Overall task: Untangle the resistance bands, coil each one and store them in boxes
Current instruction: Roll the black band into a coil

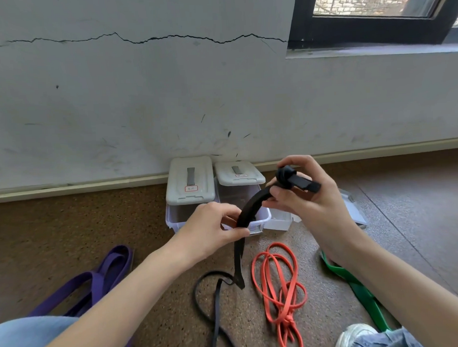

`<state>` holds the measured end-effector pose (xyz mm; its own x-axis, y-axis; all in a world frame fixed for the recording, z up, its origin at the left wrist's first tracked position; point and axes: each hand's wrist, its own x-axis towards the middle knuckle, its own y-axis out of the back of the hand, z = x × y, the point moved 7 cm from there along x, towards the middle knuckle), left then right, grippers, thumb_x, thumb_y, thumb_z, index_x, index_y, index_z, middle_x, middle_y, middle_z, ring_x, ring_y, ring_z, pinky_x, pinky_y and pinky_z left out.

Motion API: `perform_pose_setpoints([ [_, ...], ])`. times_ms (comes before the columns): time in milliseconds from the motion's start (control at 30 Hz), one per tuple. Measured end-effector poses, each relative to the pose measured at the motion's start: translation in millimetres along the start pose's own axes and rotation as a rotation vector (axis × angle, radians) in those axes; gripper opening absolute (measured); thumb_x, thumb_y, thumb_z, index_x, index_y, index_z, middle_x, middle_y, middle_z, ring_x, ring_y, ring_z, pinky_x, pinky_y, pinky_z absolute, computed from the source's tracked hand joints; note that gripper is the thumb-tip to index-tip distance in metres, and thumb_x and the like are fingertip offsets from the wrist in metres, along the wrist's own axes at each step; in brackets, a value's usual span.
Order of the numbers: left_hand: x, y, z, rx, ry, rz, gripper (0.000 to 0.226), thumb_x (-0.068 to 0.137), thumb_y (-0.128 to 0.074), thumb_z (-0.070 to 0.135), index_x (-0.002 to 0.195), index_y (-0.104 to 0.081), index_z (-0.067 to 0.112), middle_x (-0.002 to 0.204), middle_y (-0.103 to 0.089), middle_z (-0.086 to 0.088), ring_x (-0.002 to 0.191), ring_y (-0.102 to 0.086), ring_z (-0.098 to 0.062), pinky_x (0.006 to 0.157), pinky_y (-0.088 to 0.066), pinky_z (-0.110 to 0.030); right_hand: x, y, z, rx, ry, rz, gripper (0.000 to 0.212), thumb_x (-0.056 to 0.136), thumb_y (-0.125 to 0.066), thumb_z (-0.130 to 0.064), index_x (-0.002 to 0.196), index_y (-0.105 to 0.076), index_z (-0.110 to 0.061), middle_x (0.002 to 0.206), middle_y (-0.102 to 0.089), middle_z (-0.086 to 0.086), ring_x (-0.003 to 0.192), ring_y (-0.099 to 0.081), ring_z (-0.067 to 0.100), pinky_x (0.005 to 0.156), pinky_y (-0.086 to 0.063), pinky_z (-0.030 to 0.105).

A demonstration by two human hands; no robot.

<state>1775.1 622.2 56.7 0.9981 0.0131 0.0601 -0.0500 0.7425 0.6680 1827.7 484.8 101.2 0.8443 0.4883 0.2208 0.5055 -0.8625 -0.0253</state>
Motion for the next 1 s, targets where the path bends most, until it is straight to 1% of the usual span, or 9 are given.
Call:
perform_pose_setpoints([
  [100, -4.6, 35.8, 14.2, -0.064, -0.032, 0.088, 0.013, 0.081, -0.067, 0.025, 0.093, -0.065, 0.032, 0.090, -0.069, 0.016, 0.086, -0.061, 0.009, 0.078, -0.045, -0.007, 4.9, 9.3, -4.1, 0.021, 0.000, 0.022, 0.026, 0.077, -0.065, 0.007, 0.097, -0.059, -0.007, 0.092, -0.061, 0.022, 0.083, -0.068, 0.025, 0.072, -0.057, 0.027],
  [200, -14.4, 72.1, 31.2, -0.225, -0.121, 0.139, 0.027, 0.071, -0.063, 0.041, 0.097, -0.067, 0.033, 0.091, -0.072, 0.019, 0.086, -0.066, 0.005, 0.074, -0.046, -0.004, 8.2, 17.7, -10.1, -0.057, 0.006, 0.022, 0.034, 0.063, -0.076, -0.018, 0.094, -0.064, -0.012, 0.094, -0.069, 0.011, 0.090, -0.068, 0.018, 0.078, -0.053, 0.019],
  [300, -14.9, 73.7, 20.6, 0.143, -0.064, 0.128, 0.020, 0.082, -0.062, 0.033, 0.101, -0.066, 0.036, 0.086, -0.071, 0.018, 0.081, -0.064, 0.005, 0.073, -0.045, -0.006, 8.5, 16.2, -1.2, -0.282, -0.068, -0.056, 0.053, 0.055, -0.074, -0.039, 0.104, -0.065, -0.024, 0.102, -0.069, -0.006, 0.098, -0.064, 0.007, 0.078, -0.049, 0.012],
  [367, -12.3, 55.2, 9.2, 0.464, -0.019, 0.052, 0.027, 0.088, -0.060, 0.026, 0.115, -0.065, 0.026, 0.101, -0.070, 0.009, 0.088, -0.061, -0.002, 0.078, -0.044, -0.014, 6.7, 14.6, 6.6, -0.483, -0.106, -0.105, 0.069, 0.053, -0.070, -0.051, 0.117, -0.057, -0.029, 0.115, -0.062, -0.014, 0.107, -0.056, -0.001, 0.085, -0.043, 0.011],
  [433, -10.9, 31.6, 8.2, 0.490, -0.042, -0.027, 0.030, 0.090, -0.058, 0.027, 0.120, -0.063, 0.022, 0.109, -0.067, 0.005, 0.098, -0.059, -0.008, 0.083, -0.042, -0.019, 1.7, -0.9, 13.4, -0.641, -0.081, -0.260, 0.075, 0.057, -0.068, -0.058, 0.124, -0.052, -0.031, 0.120, -0.055, -0.020, 0.109, -0.048, -0.011, 0.087, -0.035, 0.001],
  [533, -10.0, 10.9, 21.6, 0.392, -0.143, -0.070, 0.027, 0.090, -0.058, 0.025, 0.116, -0.064, 0.022, 0.105, -0.067, 0.005, 0.096, -0.059, -0.008, 0.083, -0.043, -0.022, -11.2, -27.1, 34.3, -0.876, -0.047, -0.501, 0.054, 0.072, -0.068, -0.047, 0.120, -0.057, -0.026, 0.110, -0.058, -0.019, 0.094, -0.050, -0.011, 0.080, -0.036, 0.001],
  [667, -9.4, 10.1, 17.8, 0.279, -0.153, -0.042, 0.022, 0.087, -0.062, 0.020, 0.109, -0.067, 0.020, 0.096, -0.069, 0.006, 0.087, -0.060, -0.005, 0.080, -0.045, -0.027, -9.2, -23.3, 34.0, -0.883, -0.028, -0.447, 0.014, 0.086, -0.063, -0.023, 0.098, -0.068, -0.020, 0.089, -0.067, -0.008, 0.078, -0.057, 0.001, 0.074, -0.045, 0.015],
  [867, -4.9, -15.0, 3.9, 0.053, -0.105, -0.006, 0.006, 0.085, -0.066, 0.015, 0.090, -0.068, 0.016, 0.087, -0.069, 0.005, 0.082, -0.062, 0.005, 0.075, -0.047, -0.008, -5.7, -20.1, 7.5, -0.773, 0.119, -0.316, 0.019, 0.088, -0.060, -0.012, 0.105, -0.069, -0.012, 0.084, -0.056, -0.016, 0.081, -0.055, 0.000, 0.076, -0.043, 0.012],
  [1000, -0.4, -22.9, -10.2, 0.037, -0.033, -0.052, 0.014, 0.086, -0.065, 0.017, 0.099, -0.068, 0.022, 0.092, -0.066, 0.014, 0.084, -0.058, 0.014, 0.075, -0.042, -0.002, 0.7, -1.8, -8.8, -0.614, 0.160, -0.152, 0.018, 0.088, -0.059, -0.008, 0.105, -0.066, -0.012, 0.085, -0.060, -0.010, 0.073, -0.056, -0.004, 0.068, -0.044, 0.011],
])
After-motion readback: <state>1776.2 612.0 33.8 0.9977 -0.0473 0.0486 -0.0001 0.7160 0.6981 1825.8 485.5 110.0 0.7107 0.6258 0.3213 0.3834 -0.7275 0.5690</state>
